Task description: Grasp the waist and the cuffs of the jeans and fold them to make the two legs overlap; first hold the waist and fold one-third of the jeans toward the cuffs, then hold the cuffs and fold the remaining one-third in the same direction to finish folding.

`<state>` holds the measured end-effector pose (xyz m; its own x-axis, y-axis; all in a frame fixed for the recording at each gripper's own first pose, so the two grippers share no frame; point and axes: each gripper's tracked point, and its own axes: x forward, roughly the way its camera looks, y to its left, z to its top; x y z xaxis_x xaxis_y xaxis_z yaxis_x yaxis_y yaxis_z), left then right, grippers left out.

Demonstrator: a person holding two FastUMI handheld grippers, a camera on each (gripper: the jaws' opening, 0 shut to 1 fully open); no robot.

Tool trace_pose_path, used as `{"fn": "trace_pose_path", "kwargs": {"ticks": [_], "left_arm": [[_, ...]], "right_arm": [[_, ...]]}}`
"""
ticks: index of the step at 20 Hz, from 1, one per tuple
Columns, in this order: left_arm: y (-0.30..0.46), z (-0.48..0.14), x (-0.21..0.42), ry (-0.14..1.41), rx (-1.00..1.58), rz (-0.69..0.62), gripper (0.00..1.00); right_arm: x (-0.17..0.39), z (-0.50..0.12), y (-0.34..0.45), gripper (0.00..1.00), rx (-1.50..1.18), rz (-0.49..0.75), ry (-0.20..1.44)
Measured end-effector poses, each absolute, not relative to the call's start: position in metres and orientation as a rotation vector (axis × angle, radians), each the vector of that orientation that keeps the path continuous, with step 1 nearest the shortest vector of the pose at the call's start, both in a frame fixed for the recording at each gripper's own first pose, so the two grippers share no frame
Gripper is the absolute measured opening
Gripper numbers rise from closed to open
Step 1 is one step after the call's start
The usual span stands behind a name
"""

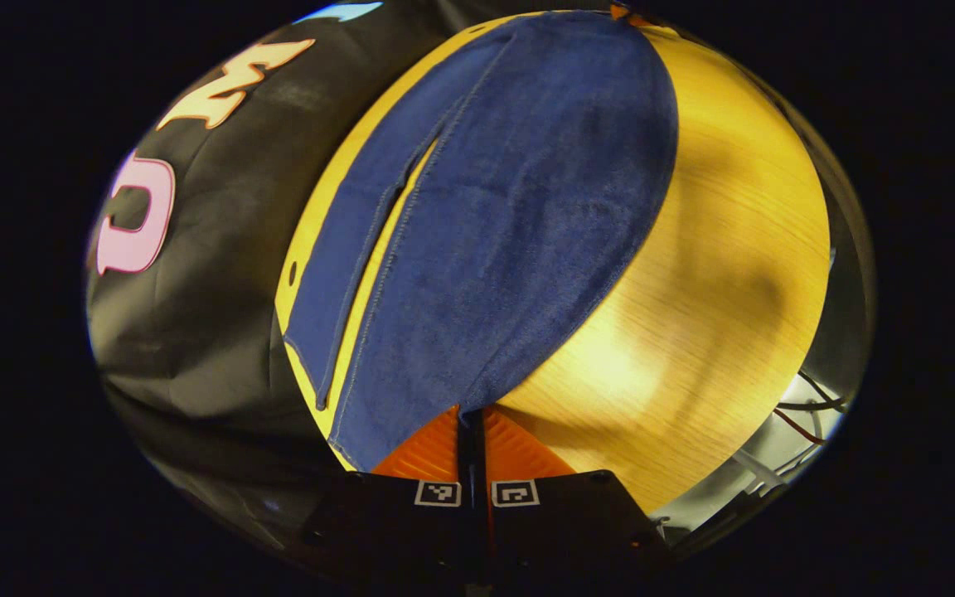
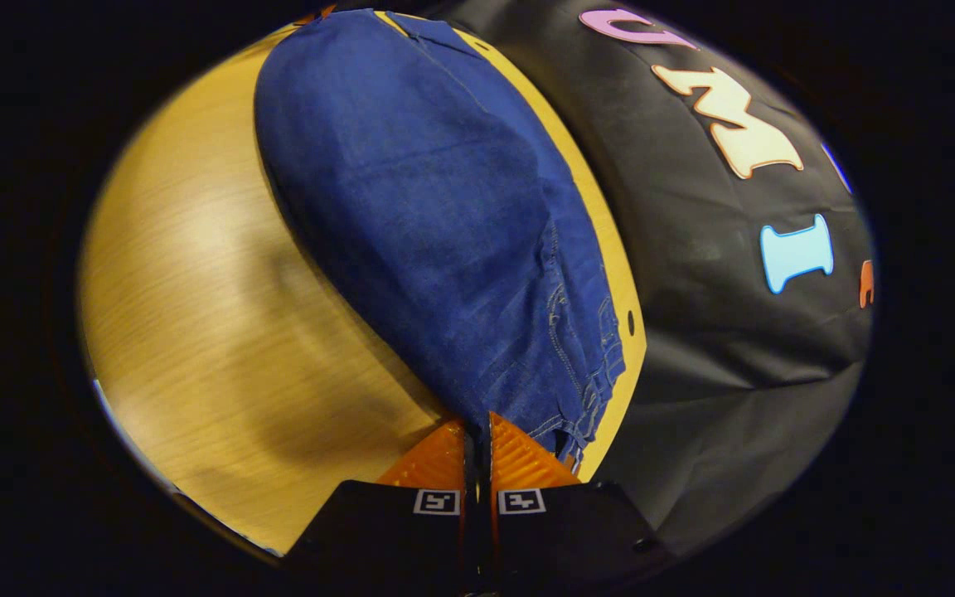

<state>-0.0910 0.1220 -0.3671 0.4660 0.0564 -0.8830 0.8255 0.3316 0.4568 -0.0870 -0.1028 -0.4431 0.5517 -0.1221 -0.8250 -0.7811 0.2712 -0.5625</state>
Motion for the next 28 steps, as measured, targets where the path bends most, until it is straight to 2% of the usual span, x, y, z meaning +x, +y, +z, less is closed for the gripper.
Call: {"fn": "trace_pose_path", "kwargs": {"ticks": [4,8,12,15,20,28], "left_arm": [[0.125,-0.348,-0.078,0.957,1.062,-0.531,0.0],[0.119,-0.314,-0.045,0.903,0.991,-0.432,0.0],[0.11,-0.291,0.002,0.848,0.942,-0.361,0.0],[0.104,-0.286,0.045,0.829,0.914,-0.305,0.0],[0.092,-0.309,0.103,0.858,0.834,-0.21,0.0],[0.079,-0.356,0.17,0.884,0.781,-0.15,0.0]], "right_arm": [[-0.063,-0.413,-0.095,0.02,-1.179,0.426,0.869],[-0.006,-0.37,-0.084,0.02,-1.098,0.279,0.769],[0.047,-0.351,-0.07,0.02,-0.998,0.148,0.685],[0.082,-0.349,-0.064,0.02,-0.959,0.107,0.647],[0.143,-0.375,-0.053,0.02,-0.786,-0.005,0.605],[0.216,-0.474,-0.047,0.02,-0.719,0.021,0.669]]}}
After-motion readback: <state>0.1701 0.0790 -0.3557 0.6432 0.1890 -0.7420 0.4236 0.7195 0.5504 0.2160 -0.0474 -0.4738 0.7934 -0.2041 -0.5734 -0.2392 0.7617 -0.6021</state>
